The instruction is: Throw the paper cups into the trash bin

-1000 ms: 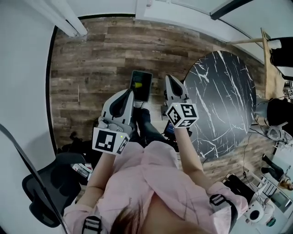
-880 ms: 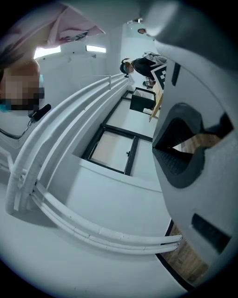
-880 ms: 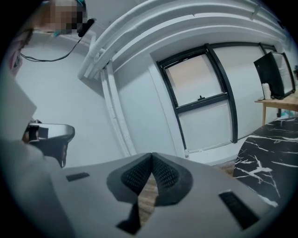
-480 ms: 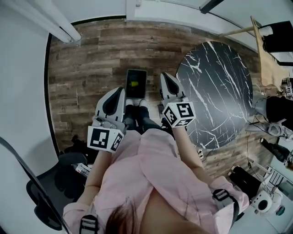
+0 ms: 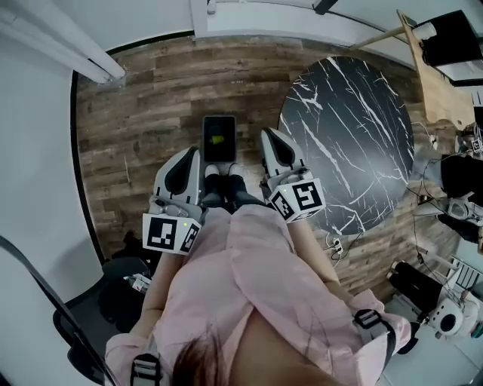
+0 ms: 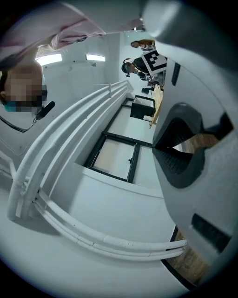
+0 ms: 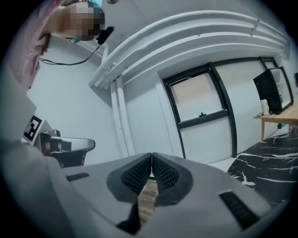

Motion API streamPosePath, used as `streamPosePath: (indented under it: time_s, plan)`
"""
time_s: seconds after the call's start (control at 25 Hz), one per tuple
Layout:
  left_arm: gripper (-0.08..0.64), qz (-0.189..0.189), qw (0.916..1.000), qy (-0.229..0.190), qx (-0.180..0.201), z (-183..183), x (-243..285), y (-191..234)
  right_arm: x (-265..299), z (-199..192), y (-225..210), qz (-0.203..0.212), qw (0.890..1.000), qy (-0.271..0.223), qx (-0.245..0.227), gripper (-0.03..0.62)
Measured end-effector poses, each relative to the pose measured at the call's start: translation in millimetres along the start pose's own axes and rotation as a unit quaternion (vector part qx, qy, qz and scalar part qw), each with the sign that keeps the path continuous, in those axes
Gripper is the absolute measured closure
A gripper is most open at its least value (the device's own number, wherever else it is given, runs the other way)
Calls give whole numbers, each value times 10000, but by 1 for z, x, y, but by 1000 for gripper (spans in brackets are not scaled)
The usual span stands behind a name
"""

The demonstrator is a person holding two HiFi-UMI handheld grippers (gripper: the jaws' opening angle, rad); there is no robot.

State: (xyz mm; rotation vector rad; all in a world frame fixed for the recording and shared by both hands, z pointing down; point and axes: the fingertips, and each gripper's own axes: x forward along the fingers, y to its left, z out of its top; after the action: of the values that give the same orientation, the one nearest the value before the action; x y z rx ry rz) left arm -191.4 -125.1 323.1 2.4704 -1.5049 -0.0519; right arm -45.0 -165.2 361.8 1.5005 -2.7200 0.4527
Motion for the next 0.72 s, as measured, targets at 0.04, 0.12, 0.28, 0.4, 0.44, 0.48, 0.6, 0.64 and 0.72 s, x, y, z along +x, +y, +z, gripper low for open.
streamPosePath:
  time_s: [0.04, 0.12, 0.28, 0.4, 0.44, 0.48, 0.6, 0.64, 0.72]
  plan:
    - [545, -38, 10000, -29, 19, 1, 0, -2, -4, 1, 2, 15, 10000, -30, -24, 563]
    - [545, -134, 9999, -81, 53, 3, 0, -5, -11, 4, 5, 56, 9999, -85, -83, 563]
    - [545, -357, 9991, -156, 156, 4, -1, -15, -21, 7, 15, 181, 9995, -136, -217, 563]
    - [545, -448, 9987, -195, 157, 3, 2, -19, -25, 9, 18, 267, 9989, -158, -361, 561]
    - [545, -446, 9987, -211, 146, 3, 3, -19, -25, 10, 18, 291, 9987, -174, -387, 561]
    - [545, -431, 9987, -221, 131, 3, 3, -18, -26, 11, 18, 313, 9986, -185, -395, 561]
    - [545, -384, 9990, -218, 52, 3, 6, -16, -30, 9, 18, 337, 9986, -173, -359, 561]
    - [545, -372, 9991, -207, 20, 3, 7, -15, -31, 8, 18, 330, 9987, -167, -352, 561]
    - [545, -360, 9992, -184, -9, 1, 10, -15, -31, 7, 19, 325, 9986, -159, -395, 561]
